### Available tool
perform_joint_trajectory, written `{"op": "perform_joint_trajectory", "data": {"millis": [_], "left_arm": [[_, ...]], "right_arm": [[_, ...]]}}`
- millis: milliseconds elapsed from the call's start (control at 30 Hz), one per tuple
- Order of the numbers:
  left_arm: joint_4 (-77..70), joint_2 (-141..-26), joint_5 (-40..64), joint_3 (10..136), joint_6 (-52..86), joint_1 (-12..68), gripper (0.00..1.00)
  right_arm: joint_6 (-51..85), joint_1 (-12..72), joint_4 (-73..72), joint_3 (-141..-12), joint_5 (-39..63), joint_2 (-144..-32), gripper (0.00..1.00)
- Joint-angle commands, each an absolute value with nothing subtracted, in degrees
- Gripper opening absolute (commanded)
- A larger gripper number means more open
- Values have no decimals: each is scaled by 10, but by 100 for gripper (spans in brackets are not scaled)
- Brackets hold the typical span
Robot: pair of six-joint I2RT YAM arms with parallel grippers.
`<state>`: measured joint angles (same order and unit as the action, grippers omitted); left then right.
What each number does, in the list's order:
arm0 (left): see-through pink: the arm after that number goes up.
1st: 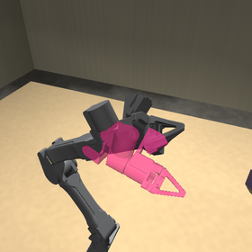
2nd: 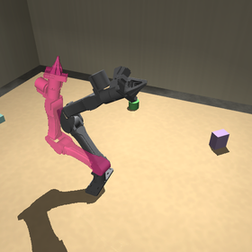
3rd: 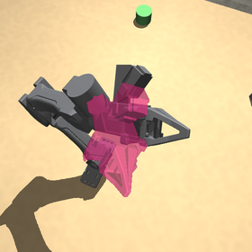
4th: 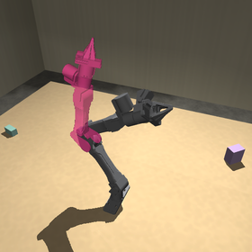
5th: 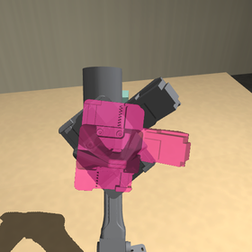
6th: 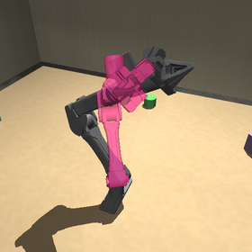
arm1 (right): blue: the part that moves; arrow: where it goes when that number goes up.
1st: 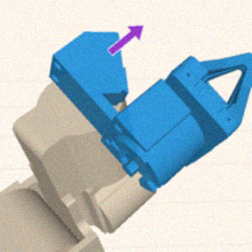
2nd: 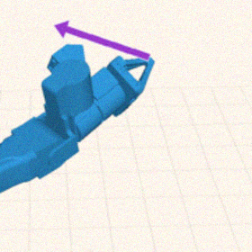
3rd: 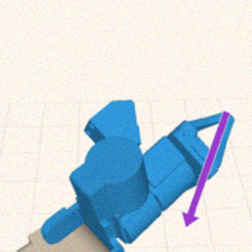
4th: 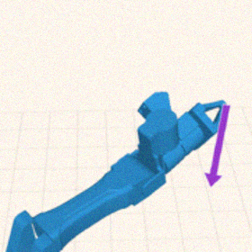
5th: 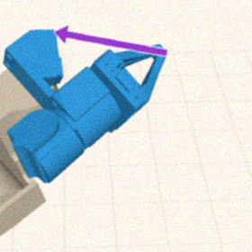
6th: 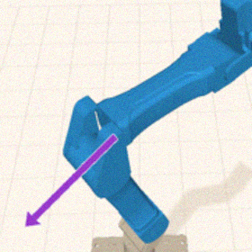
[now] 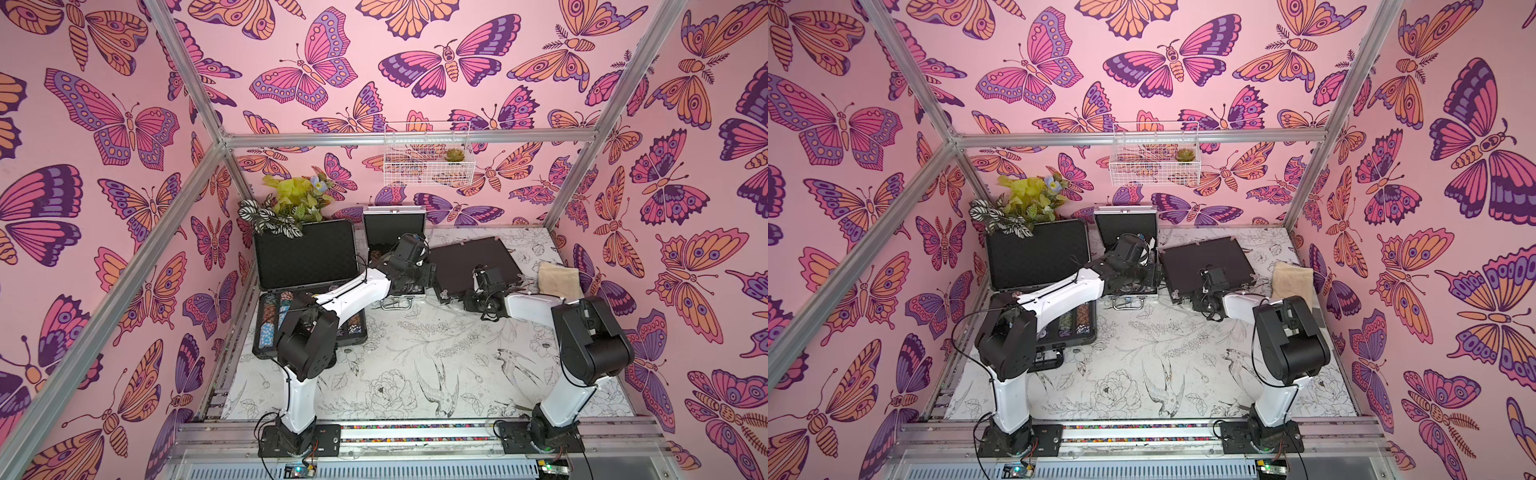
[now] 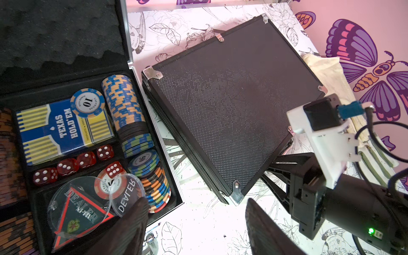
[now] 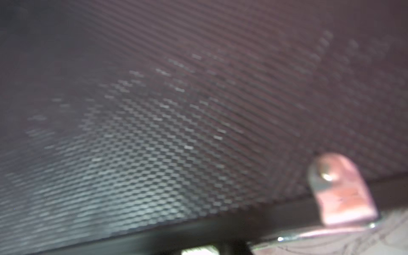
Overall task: Close the poker set cases
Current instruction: Move the poker set case to the center of the board.
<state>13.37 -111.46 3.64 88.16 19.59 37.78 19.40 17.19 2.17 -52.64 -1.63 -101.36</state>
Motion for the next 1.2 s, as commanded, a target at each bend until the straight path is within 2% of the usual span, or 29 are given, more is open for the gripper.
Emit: {"op": "perform_joint_trajectory", "data": {"millis": [0, 133, 300, 667, 1067, 1167], "left_arm": [[134, -1112, 41, 884, 199, 373, 71], [133, -1113, 38, 882, 197, 373, 71], [133, -1112, 37, 877, 196, 373, 71], [132, -1119, 34, 879, 195, 372, 71], [133, -1114, 31, 863, 195, 361, 71], [134, -1116, 31, 866, 194, 361, 71]], "right_arm": [[239, 170, 23, -532, -21, -1039, 8], [265, 169, 9, -520, -36, -1038, 4], [315, 142, 0, -515, -48, -1034, 4], [317, 104, 32, -620, -9, -1097, 4], [285, 33, 104, -707, 18, -1147, 11], [296, 12, 98, -717, 63, -1158, 14]]}}
